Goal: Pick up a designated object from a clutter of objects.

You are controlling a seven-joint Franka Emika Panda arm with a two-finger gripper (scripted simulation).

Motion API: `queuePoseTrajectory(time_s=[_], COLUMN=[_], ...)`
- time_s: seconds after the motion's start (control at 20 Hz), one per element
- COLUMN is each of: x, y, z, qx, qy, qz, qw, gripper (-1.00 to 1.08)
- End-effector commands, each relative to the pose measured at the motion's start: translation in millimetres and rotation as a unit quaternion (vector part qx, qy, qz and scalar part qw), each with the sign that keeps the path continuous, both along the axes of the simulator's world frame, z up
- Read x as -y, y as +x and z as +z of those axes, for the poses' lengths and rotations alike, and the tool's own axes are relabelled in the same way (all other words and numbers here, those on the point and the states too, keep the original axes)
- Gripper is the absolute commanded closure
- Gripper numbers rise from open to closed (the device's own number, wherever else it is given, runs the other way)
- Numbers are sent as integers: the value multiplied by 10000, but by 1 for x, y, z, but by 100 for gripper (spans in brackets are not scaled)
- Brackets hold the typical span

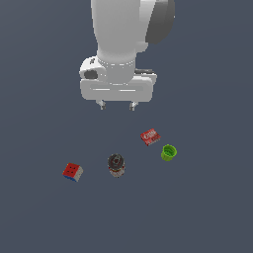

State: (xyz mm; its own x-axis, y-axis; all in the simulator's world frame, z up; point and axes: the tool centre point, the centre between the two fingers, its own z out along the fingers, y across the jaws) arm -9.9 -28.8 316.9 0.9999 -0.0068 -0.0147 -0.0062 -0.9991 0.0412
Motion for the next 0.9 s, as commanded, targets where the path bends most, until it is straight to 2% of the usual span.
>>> queuePoseTrajectory(time_s=[0.0, 0.45, 0.85], x=[0, -8, -25], y=[0, 1, 2], z=[0, -13, -40], qx=[0, 16, 49], qy=[-1, -5, -9], qz=[5, -226, -722], qw=[10000, 9997, 9974], gripper=[-92, -92, -92])
